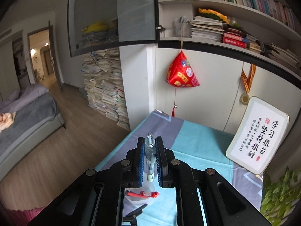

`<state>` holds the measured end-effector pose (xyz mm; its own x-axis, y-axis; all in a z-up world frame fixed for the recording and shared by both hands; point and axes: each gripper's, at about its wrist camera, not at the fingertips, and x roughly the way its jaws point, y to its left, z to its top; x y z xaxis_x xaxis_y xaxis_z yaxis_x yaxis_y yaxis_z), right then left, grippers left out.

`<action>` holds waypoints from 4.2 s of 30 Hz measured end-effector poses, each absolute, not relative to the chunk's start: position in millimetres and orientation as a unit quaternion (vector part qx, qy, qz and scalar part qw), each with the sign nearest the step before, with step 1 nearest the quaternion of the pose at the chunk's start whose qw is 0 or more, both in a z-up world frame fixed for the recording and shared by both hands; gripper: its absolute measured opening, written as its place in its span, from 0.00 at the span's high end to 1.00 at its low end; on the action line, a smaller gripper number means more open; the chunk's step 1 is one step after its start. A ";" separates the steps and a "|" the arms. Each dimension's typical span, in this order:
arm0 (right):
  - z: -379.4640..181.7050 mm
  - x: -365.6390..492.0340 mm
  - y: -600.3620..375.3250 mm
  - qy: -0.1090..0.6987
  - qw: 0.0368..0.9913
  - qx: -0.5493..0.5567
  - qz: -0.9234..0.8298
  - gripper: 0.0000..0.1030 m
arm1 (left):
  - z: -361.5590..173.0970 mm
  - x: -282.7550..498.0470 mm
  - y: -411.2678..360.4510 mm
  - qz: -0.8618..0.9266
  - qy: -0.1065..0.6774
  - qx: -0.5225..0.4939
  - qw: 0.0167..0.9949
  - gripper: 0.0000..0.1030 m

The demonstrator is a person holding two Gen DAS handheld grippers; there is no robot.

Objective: Organize stationery
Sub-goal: 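Lower the clear gel pen into the frosted cup and release it, then grasp another clear pen with the right gripper and lift it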

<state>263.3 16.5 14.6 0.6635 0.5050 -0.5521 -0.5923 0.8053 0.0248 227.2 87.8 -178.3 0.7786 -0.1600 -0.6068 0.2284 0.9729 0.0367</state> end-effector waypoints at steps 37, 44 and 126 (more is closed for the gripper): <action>-63.5 286.2 13.1 0.391 0.871 -0.061 0.289 0.88 | -177.1 230.3 86.9 -0.104 0.318 0.050 0.941 0.33; -54.1 279.1 5.7 0.379 0.878 -0.055 0.287 0.88 | -177.0 230.5 87.3 -0.104 0.318 0.050 0.941 0.33; -33.7 251.9 -71.3 0.339 0.918 0.008 0.205 0.89 | -177.1 232.2 87.7 -0.105 0.321 0.047 0.940 0.33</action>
<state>251.9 -71.3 -33.7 0.6855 0.3821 -0.6197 -0.3707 0.9158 0.1547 232.2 87.7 -177.1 0.7725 -0.1671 -0.6127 0.2275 0.9735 0.0213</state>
